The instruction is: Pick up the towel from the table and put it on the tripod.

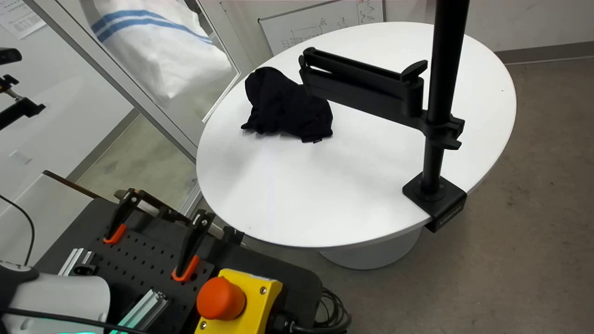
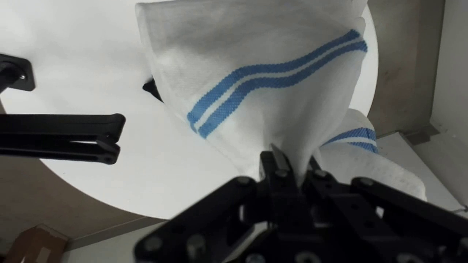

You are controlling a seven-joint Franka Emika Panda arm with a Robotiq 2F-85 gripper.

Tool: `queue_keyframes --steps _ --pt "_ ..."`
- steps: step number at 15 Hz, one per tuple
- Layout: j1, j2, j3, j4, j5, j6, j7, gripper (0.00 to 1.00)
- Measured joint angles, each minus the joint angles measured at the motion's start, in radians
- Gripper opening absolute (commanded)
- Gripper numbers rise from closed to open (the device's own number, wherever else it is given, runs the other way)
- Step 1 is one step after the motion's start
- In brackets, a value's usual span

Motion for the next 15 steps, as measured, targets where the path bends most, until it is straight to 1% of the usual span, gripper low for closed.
queue_keyframes --steps 3,6,10,15 --pt "-0.083 -0.073 0.009 0.000 0.000 -0.044 0.003 0.01" --pt "-0.189 -0.111 0.009 0.002 -0.001 -0.082 0.008 0.01" --pt "-0.326 -0.124 0.007 0.009 -0.003 -0.106 0.036 0.01" --pt "-0.461 -0.121 0.007 0.031 -0.035 -0.121 0.111 0.01"
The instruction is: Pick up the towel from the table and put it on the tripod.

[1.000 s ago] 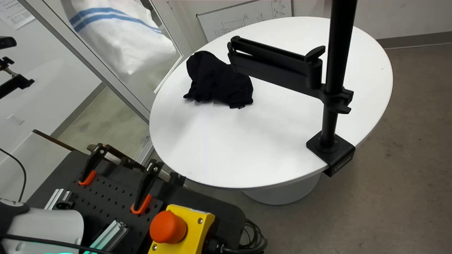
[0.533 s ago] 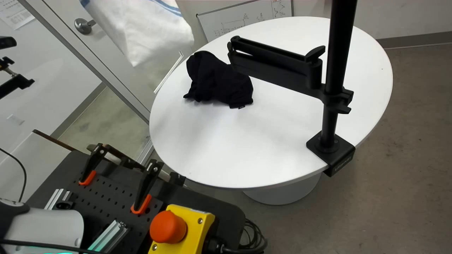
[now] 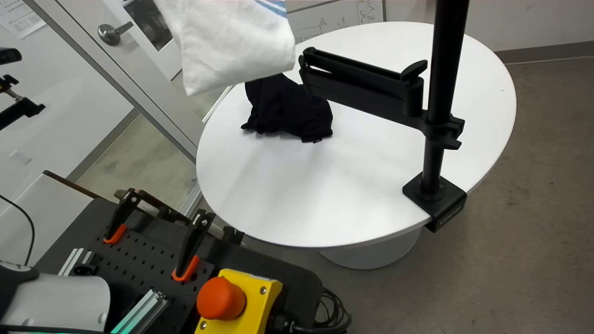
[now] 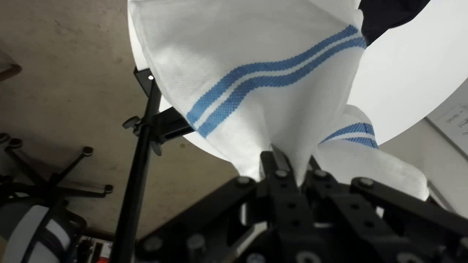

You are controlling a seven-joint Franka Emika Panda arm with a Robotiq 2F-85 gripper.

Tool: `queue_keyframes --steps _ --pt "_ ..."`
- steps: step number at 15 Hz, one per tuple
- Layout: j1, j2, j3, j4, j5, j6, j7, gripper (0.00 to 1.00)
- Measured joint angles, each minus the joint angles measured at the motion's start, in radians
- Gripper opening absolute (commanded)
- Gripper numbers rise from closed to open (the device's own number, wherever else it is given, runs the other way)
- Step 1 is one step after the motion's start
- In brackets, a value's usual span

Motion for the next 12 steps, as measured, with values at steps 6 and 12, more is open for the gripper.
queue_keyframes --steps 6,12 --pt "-0.106 0.070 -0.004 0.069 -0.084 -0.007 0.110 0.01" --pt "-0.123 0.219 -0.022 0.187 -0.161 -0.022 0.215 0.01"
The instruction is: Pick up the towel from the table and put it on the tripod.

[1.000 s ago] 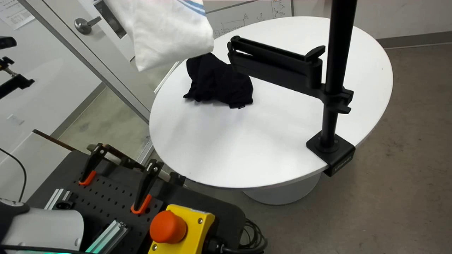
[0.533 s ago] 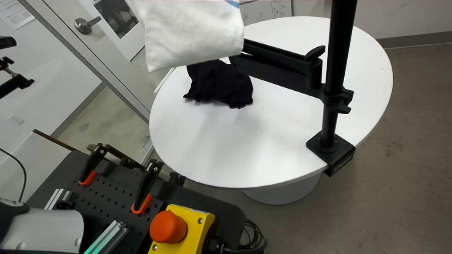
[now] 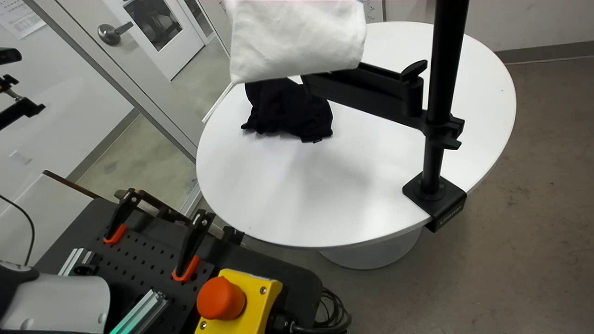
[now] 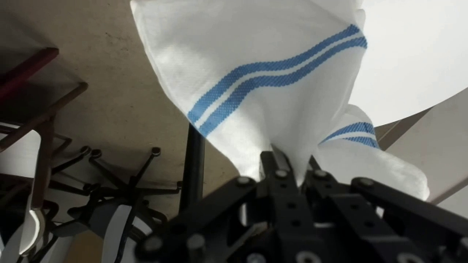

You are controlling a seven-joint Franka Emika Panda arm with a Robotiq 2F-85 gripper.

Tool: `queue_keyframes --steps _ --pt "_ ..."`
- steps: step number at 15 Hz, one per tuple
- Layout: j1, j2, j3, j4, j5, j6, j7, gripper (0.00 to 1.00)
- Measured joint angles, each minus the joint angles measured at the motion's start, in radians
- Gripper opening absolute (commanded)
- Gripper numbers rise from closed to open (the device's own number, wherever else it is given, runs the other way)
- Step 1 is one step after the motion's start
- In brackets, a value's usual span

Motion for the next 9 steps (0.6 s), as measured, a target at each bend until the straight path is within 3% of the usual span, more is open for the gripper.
queue_keyframes --steps 9 --pt "0.060 0.218 -0.100 0.186 -0.067 -0.129 0.031 0.01"
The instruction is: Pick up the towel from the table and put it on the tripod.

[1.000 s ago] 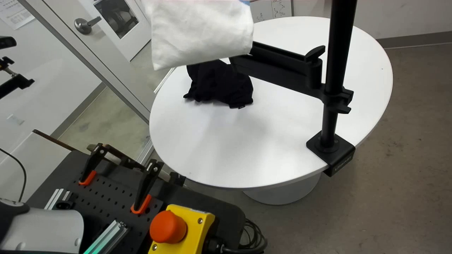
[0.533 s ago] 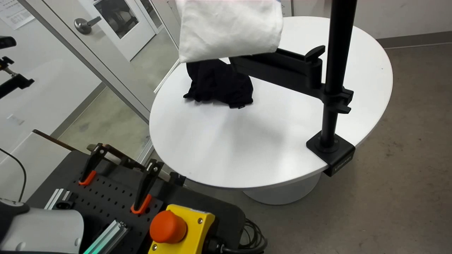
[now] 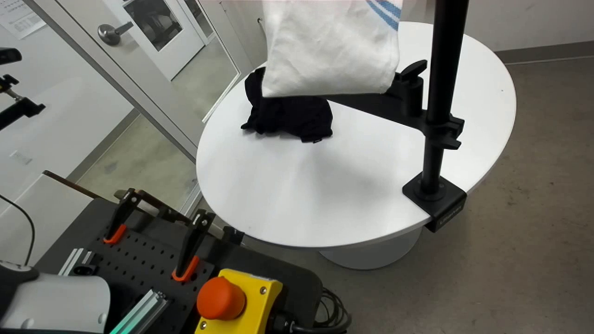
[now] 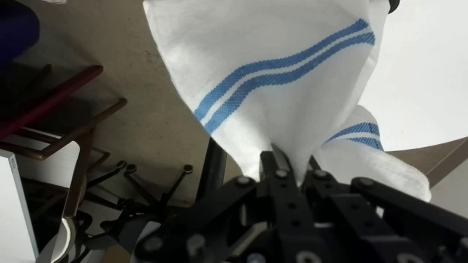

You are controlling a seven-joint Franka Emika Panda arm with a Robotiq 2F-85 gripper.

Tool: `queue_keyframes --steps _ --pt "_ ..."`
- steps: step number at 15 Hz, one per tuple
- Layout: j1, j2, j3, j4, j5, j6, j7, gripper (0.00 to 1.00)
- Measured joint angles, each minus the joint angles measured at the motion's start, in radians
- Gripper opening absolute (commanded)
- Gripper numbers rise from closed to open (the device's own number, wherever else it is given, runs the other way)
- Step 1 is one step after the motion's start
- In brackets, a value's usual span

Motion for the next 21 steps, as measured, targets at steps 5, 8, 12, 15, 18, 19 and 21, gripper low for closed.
queue_keyframes --steps 5,8,12,15,18,19,21 --pt "0.062 0.107 -0.055 0.086 -0.001 -0.033 0.013 0.01" --pt "0.101 0.181 -0.080 0.146 -0.001 -0.044 0.033 0.01" --pt "0.150 0.297 -0.114 0.232 -0.001 -0.065 0.052 0.01" --pt "0.180 0.392 -0.141 0.301 0.008 -0.081 0.062 0.01" --pt "0.199 0.470 -0.168 0.373 0.028 -0.105 0.063 0.01" --pt "0.203 0.491 -0.175 0.399 0.038 -0.115 0.063 0.01" --pt "0.208 0.526 -0.188 0.452 0.061 -0.140 0.063 0.01"
